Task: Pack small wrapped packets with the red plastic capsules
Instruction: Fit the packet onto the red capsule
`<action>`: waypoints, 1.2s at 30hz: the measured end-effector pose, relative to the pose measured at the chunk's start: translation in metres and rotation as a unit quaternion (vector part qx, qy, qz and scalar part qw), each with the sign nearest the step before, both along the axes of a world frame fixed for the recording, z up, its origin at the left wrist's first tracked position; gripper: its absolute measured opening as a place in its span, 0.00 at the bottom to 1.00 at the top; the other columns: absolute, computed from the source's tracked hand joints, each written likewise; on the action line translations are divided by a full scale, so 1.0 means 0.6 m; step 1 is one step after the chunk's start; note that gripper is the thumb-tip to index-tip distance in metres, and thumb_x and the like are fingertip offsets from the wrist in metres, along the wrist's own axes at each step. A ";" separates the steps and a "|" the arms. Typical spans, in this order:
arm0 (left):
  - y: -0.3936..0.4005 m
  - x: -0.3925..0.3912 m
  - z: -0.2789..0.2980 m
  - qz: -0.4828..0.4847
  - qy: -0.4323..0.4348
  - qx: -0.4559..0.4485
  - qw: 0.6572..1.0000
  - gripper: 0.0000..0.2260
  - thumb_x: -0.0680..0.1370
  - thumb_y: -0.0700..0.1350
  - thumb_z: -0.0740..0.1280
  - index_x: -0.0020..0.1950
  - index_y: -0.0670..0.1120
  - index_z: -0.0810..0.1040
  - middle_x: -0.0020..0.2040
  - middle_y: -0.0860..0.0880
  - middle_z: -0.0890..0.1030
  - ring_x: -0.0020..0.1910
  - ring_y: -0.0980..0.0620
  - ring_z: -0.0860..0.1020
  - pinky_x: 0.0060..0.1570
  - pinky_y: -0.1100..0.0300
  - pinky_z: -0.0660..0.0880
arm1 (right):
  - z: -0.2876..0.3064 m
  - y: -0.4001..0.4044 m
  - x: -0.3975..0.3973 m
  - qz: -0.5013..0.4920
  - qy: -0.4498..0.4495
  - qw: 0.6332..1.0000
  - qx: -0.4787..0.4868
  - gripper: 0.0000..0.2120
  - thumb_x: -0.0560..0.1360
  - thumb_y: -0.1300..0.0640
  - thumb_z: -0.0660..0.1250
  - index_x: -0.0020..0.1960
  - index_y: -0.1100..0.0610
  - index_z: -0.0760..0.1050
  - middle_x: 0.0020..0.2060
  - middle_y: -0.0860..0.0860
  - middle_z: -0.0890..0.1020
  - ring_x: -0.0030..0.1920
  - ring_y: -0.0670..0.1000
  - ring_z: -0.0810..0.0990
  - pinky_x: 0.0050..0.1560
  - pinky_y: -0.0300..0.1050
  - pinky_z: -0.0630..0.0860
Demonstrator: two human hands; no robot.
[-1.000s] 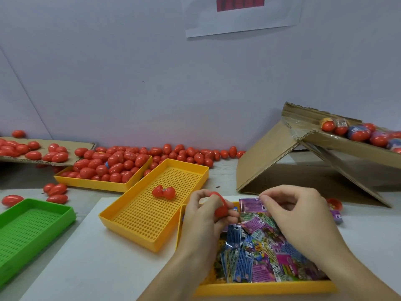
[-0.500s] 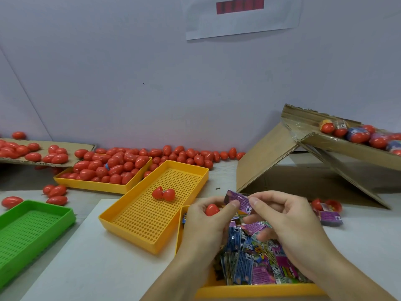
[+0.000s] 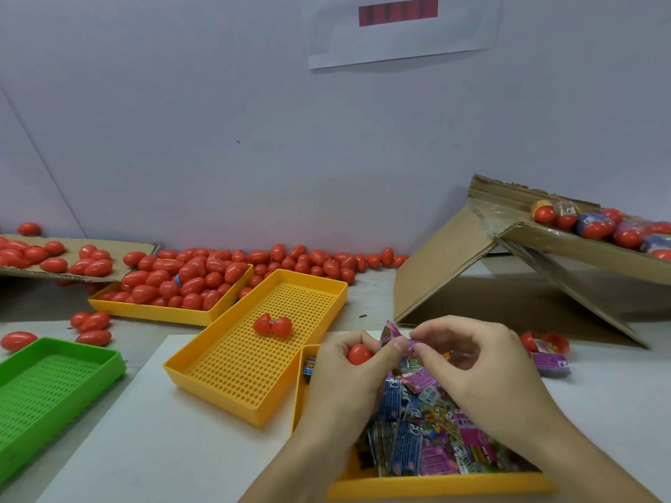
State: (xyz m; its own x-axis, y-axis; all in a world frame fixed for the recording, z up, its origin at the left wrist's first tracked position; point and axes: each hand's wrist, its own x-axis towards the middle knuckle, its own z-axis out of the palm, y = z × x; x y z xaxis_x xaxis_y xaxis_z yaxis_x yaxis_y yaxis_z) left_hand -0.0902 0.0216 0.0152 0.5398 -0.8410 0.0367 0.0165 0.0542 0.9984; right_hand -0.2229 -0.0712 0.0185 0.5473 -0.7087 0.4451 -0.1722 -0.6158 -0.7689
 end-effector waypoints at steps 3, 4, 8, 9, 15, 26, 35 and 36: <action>0.000 -0.002 -0.001 0.006 -0.020 0.015 1.000 0.15 0.70 0.54 0.75 0.26 0.52 0.76 0.23 0.56 0.73 0.22 0.60 0.71 0.24 0.69 0.67 | 0.002 -0.004 -0.003 -0.015 -0.003 1.000 0.004 0.06 0.75 0.56 0.72 0.44 0.45 0.83 0.37 0.37 0.84 0.41 0.40 0.83 0.43 0.34 0.79; -0.001 -0.001 -0.002 0.015 -0.038 0.028 0.999 0.15 0.71 0.54 0.76 0.27 0.52 0.77 0.23 0.57 0.73 0.23 0.60 0.71 0.25 0.69 0.67 | 0.003 -0.008 -0.005 -0.034 -0.011 0.999 0.001 0.06 0.75 0.56 0.72 0.43 0.45 0.83 0.36 0.38 0.84 0.41 0.40 0.83 0.42 0.33 0.79; -0.003 -0.003 -0.007 0.042 -0.139 0.088 0.985 0.10 0.68 0.55 0.79 0.35 0.52 0.81 0.30 0.58 0.77 0.29 0.63 0.76 0.27 0.72 0.69 | 0.004 -0.023 -0.013 -0.080 -0.063 0.993 0.056 0.06 0.76 0.55 0.70 0.41 0.46 0.82 0.34 0.42 0.85 0.36 0.43 0.83 0.36 0.39 0.77; -0.002 -0.005 -0.004 0.033 -0.156 0.102 0.982 0.10 0.68 0.54 0.80 0.42 0.54 0.82 0.35 0.57 0.79 0.32 0.63 0.78 0.29 0.73 0.70 | 0.004 -0.024 -0.013 -0.077 -0.070 0.992 0.078 0.06 0.76 0.55 0.70 0.41 0.47 0.83 0.34 0.44 0.85 0.35 0.43 0.83 0.36 0.41 0.76; 0.001 -0.005 -0.004 -0.004 -0.190 0.077 0.979 0.12 0.71 0.48 0.79 0.49 0.56 0.79 0.33 0.59 0.79 0.29 0.64 0.76 0.30 0.73 0.70 | 0.001 -0.021 -0.007 -0.044 -0.057 0.987 0.141 0.06 0.77 0.55 0.69 0.43 0.49 0.83 0.34 0.47 0.85 0.35 0.44 0.83 0.38 0.41 0.76; 0.001 -0.002 -0.006 -0.014 -0.181 0.075 0.981 0.11 0.73 0.41 0.77 0.43 0.51 0.76 0.25 0.57 0.74 0.24 0.59 0.70 0.25 0.70 0.66 | 0.003 -0.021 -0.005 -0.028 -0.076 0.973 0.217 0.06 0.77 0.56 0.69 0.45 0.51 0.84 0.35 0.51 0.86 0.36 0.49 0.84 0.37 0.43 0.77; 0.002 -0.008 0.001 -0.001 -0.181 0.065 0.981 0.08 0.68 0.55 0.78 0.42 0.53 0.86 0.39 0.64 0.83 0.42 0.68 0.80 0.35 0.76 0.72 | 0.005 -0.021 -0.005 -0.023 -0.079 0.969 0.233 0.07 0.77 0.54 0.69 0.43 0.53 0.85 0.35 0.53 0.85 0.36 0.51 0.84 0.39 0.44 0.77; 0.003 -0.008 0.001 -0.003 -0.177 0.062 0.982 0.12 0.66 0.56 0.79 0.45 0.53 0.86 0.37 0.60 0.83 0.41 0.68 0.80 0.35 0.76 0.72 | 0.005 -0.020 -0.005 -0.023 -0.082 0.968 0.236 0.08 0.77 0.54 0.69 0.43 0.53 0.85 0.35 0.53 0.85 0.36 0.51 0.83 0.39 0.44 0.77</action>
